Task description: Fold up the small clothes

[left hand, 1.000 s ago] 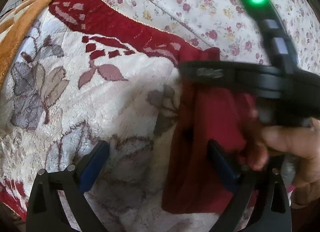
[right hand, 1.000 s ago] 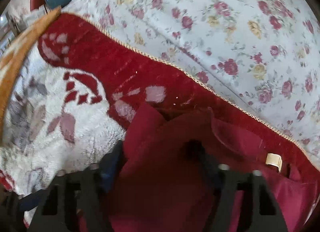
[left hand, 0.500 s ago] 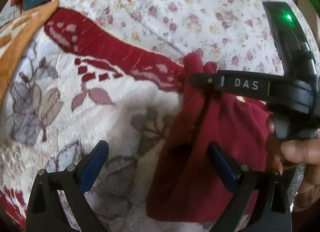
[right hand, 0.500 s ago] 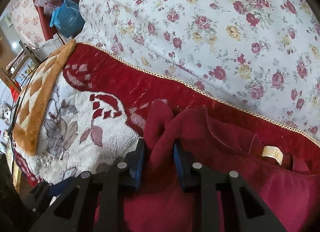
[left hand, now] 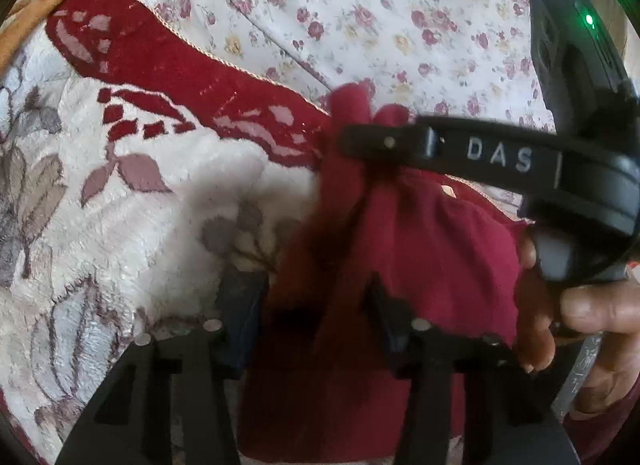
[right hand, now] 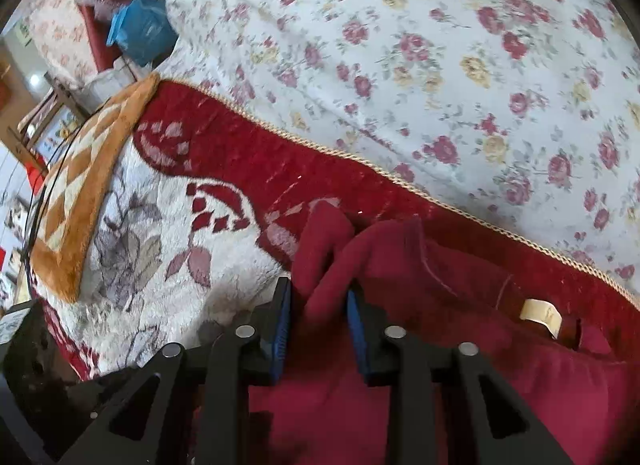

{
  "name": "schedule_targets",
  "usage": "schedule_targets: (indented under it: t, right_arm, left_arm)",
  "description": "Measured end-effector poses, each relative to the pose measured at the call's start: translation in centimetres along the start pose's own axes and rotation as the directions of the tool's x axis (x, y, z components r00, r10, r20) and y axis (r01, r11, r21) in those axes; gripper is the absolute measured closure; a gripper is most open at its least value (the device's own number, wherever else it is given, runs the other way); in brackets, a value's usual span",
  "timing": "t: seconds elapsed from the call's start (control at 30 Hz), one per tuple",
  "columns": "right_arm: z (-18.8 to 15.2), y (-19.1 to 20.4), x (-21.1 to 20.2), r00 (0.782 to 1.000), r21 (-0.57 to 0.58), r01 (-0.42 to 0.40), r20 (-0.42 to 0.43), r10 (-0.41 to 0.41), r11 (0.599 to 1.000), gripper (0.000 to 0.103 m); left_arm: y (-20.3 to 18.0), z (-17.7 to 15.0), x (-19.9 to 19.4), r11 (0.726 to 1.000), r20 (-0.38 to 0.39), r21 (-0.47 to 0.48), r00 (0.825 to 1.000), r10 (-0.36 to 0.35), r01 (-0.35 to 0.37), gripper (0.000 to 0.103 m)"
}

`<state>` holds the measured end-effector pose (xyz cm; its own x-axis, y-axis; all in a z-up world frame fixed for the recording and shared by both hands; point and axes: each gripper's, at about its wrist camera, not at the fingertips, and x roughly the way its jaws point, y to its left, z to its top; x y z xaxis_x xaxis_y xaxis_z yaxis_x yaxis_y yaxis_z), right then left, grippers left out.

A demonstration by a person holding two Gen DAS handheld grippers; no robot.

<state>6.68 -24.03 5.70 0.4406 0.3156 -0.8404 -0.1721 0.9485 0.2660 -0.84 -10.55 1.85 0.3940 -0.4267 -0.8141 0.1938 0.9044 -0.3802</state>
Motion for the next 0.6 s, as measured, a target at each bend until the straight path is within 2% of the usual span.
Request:
schedule_targets:
  t: [0.03, 0.1, 0.17, 0.27, 0.37, 0.6]
  right_arm:
    - [0.0, -0.2, 0.0, 1.000, 0.020, -0.019, 0.000, 0.019, 1.000, 0.060]
    - [0.0, -0.7, -0.2, 0.999, 0.070, -0.046, 0.017, 0.045, 0.996, 0.036]
    - [-0.1, -1.1, -0.6, 0.997, 0.095, -0.062, 0.043, 0.058, 0.994, 0.028]
    - [-0.1, -1.9, -0.7, 0.999, 0.139, -0.032, 0.047, 0.025, 0.990, 0.013]
    - [0.0, -2.6, 0.1, 0.994, 0.206, -0.104, 0.006, 0.105, 0.973, 0.010]
    - [1.0, 0.0, 3.5, 0.988, 0.155, -0.053, -0.132, 0.074, 0.987, 0.009]
  left_arm:
    - [-0.1, -0.1, 0.0, 1.000, 0.003, 0.009, 1.000, 0.010, -0.010, 0.055]
    - [-0.1, -0.1, -0.1, 1.000, 0.004, 0.003, 1.000, 0.007, -0.007, 0.057]
    - [0.1, -0.1, -0.2, 1.000, 0.002, -0.008, 1.000, -0.002, 0.002, 0.057]
    - [0.4, -0.2, -0.3, 0.999, 0.001, -0.031, 1.000, -0.023, 0.023, 0.057]
    - [1.3, -0.4, -0.5, 0.996, -0.011, -0.073, 0.998, -0.057, 0.056, 0.057]
    - [1.0, -0.9, -1.1, 0.998, -0.007, -0.055, 0.999, -0.033, 0.032, 0.057]
